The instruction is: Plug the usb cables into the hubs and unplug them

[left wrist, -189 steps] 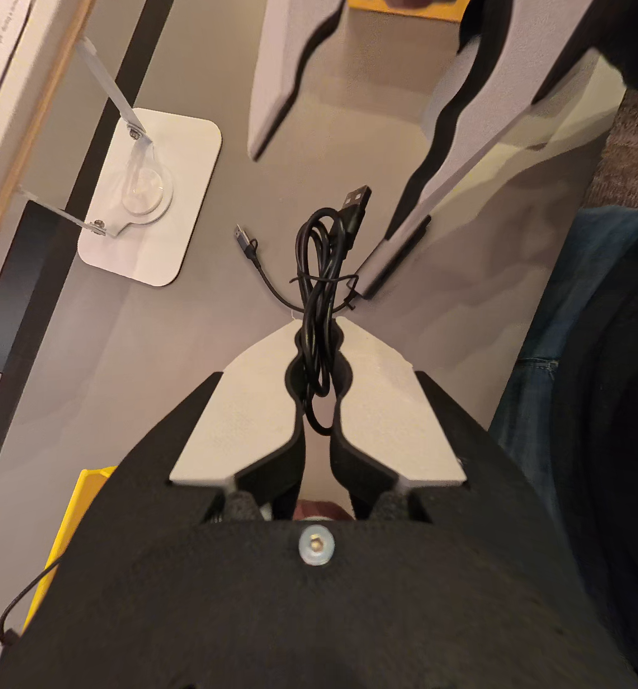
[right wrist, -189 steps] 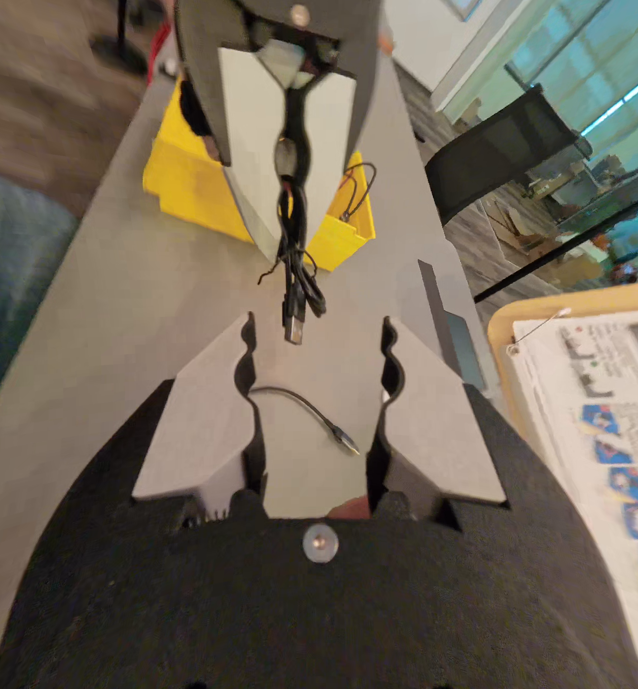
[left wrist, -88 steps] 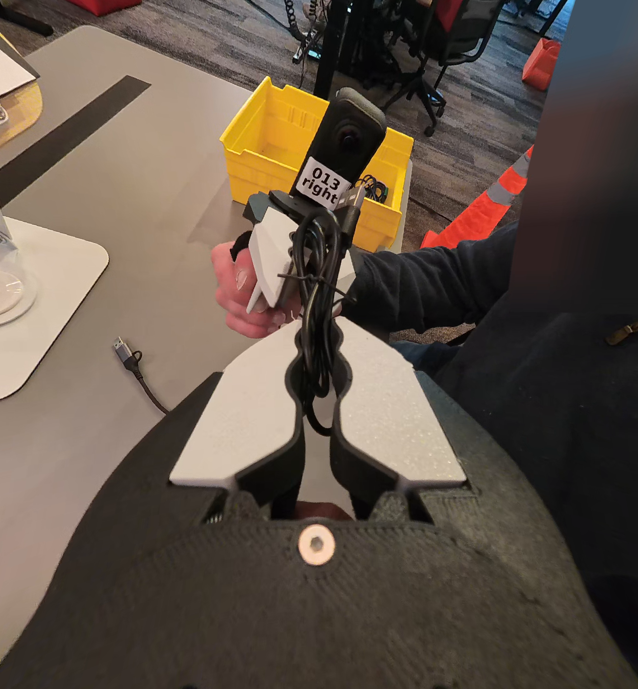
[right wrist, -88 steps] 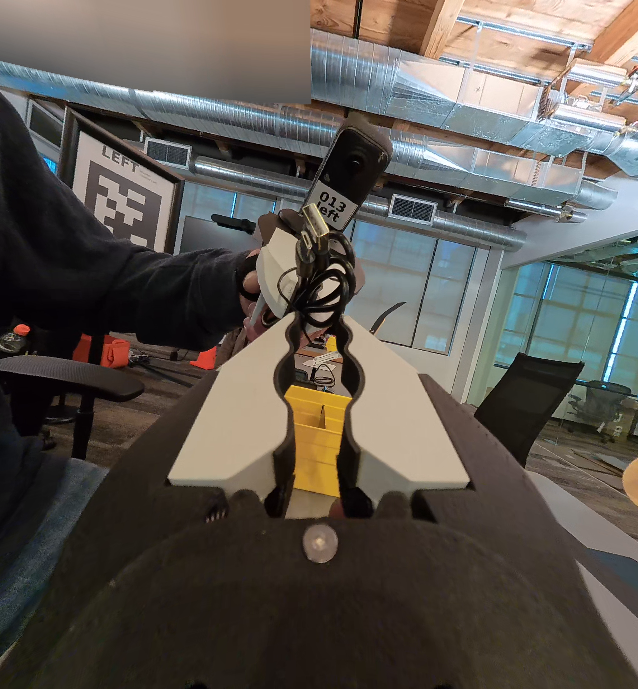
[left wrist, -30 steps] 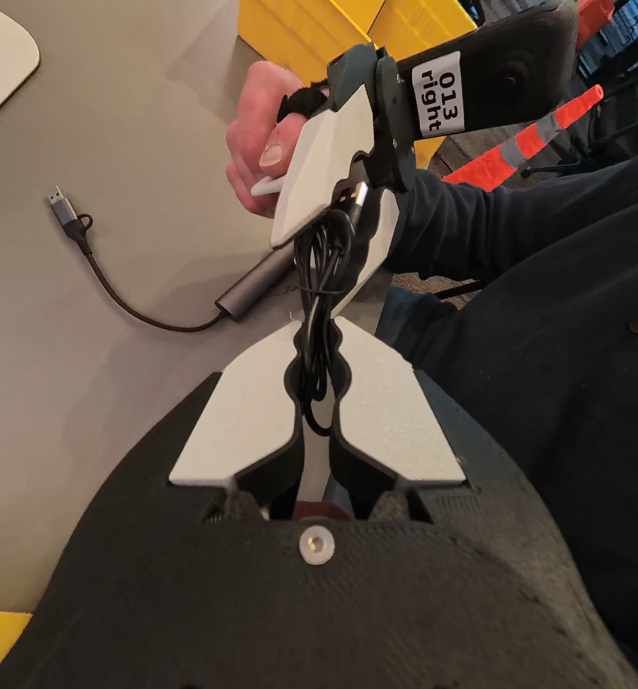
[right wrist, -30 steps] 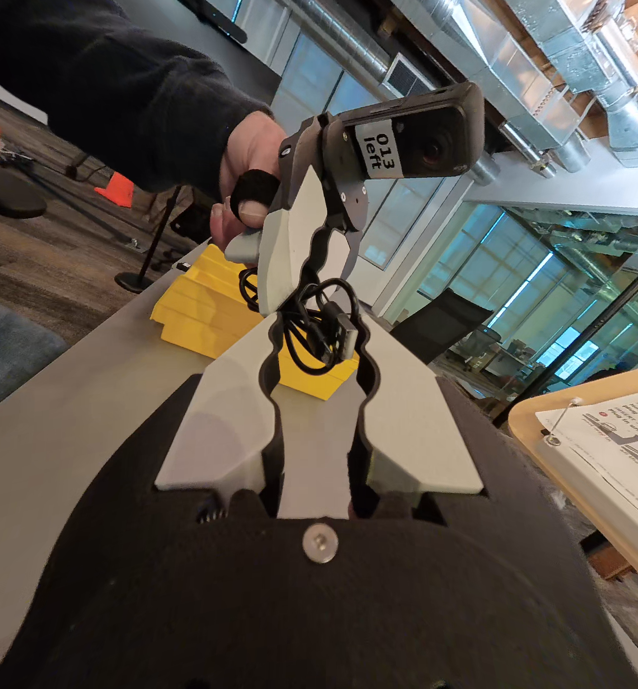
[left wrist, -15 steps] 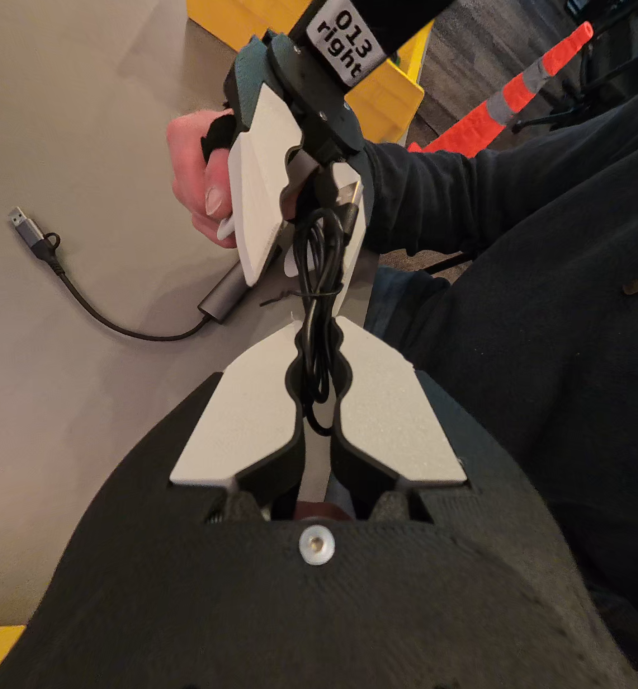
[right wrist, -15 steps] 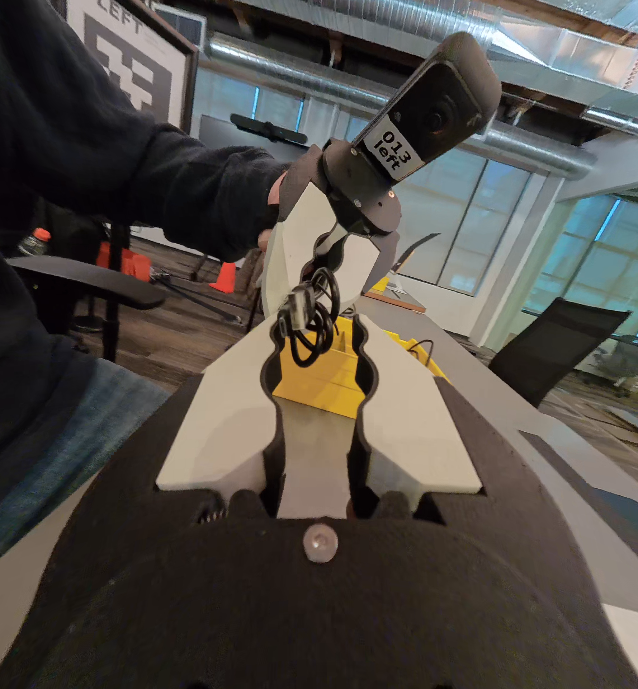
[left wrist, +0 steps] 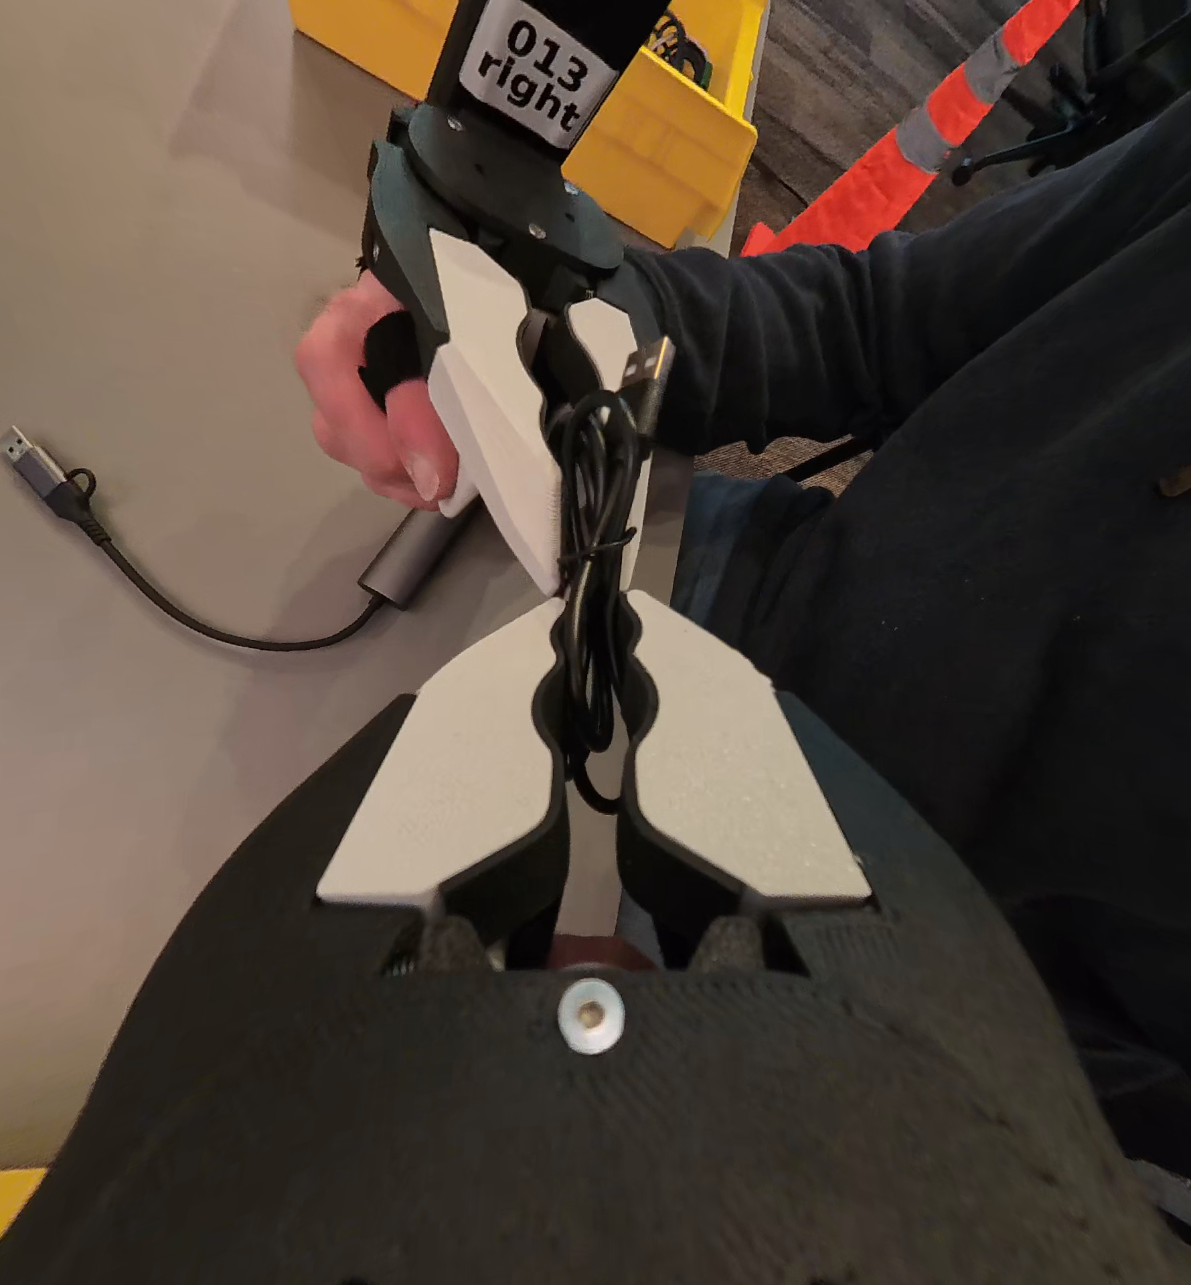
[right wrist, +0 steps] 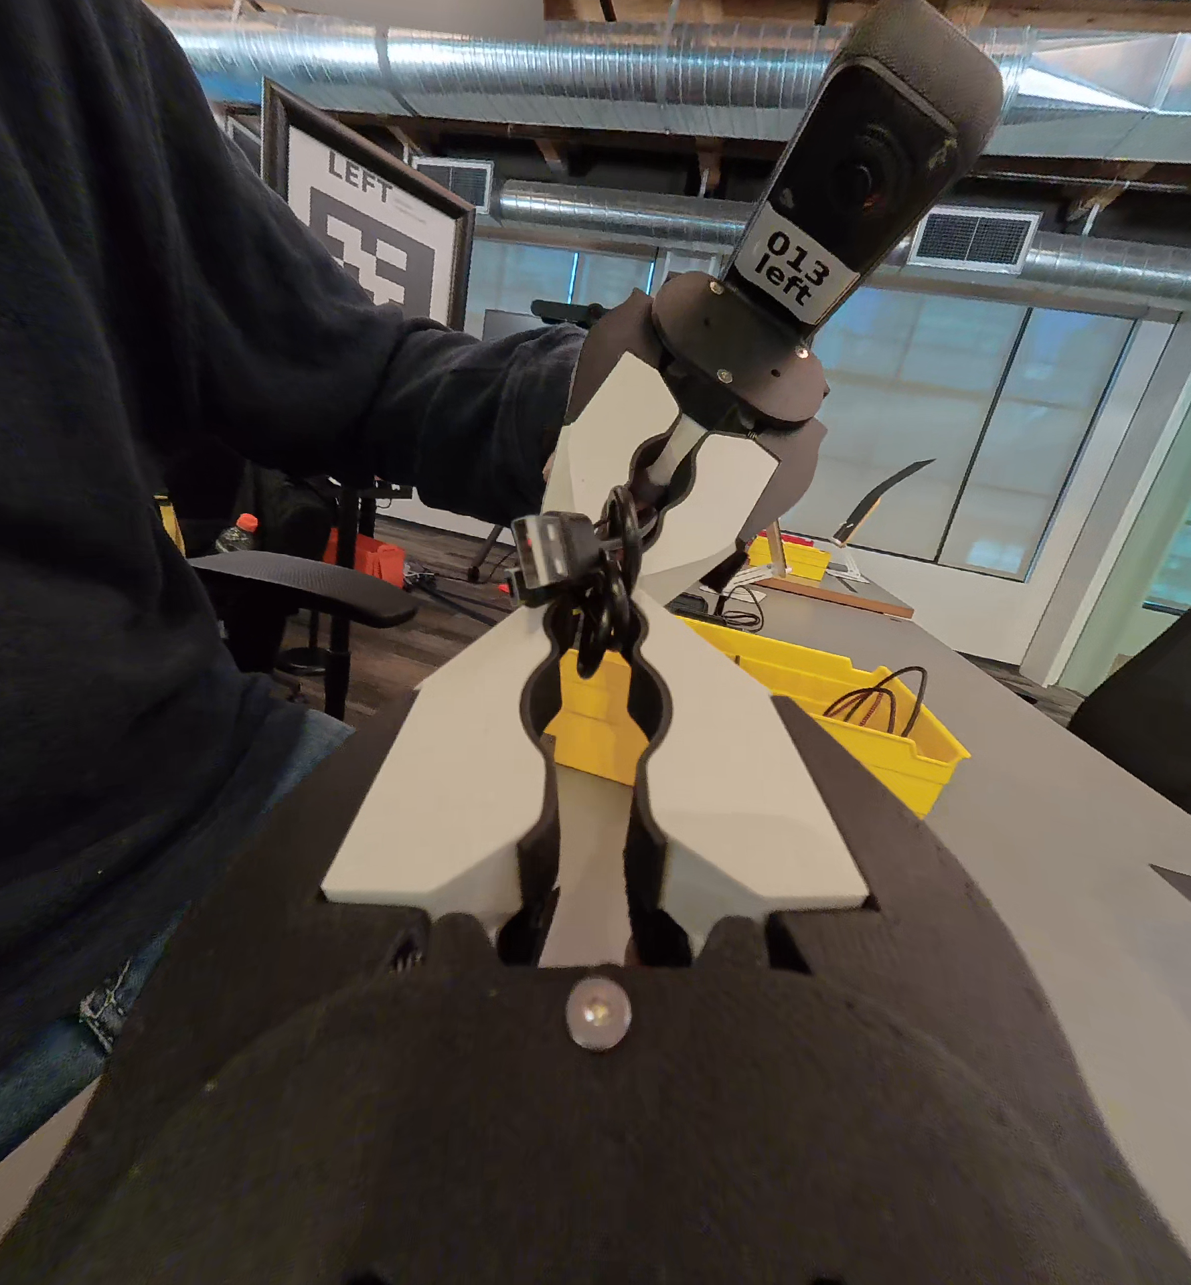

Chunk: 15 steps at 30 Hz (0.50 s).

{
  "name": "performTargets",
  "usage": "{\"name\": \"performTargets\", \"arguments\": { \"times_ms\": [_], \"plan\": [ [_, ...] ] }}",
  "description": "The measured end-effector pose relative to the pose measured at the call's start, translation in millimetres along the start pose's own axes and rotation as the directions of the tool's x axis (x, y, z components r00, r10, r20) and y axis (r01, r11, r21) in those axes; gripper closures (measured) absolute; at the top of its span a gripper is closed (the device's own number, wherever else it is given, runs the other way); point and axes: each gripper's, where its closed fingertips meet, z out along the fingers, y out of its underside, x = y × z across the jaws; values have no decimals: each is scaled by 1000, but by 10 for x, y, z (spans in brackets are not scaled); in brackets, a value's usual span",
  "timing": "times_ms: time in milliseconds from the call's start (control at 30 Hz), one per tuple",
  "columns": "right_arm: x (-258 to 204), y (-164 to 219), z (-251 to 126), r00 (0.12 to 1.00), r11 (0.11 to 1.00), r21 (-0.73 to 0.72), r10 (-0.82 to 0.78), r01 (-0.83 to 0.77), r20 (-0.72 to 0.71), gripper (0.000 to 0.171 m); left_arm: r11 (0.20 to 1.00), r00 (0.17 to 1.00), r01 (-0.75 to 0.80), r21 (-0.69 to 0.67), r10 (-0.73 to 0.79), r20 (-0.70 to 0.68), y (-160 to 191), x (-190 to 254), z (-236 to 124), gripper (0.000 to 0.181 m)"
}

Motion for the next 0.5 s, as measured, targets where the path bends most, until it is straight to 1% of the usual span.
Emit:
{"name": "performTargets", "arguments": {
  "times_ms": [133, 500],
  "plan": [
    [-4, -10, 0, 1000, 1000, 10, 18, -18, 6, 164, 1000, 1000, -9, 13, 9, 14, -12, -2, -7, 172],
    [47, -168, -32, 981, 967, 164, 195, -195, 21, 165, 992, 996, -73, 107, 68, 51, -165, 19, -71, 171]
  ]
}}
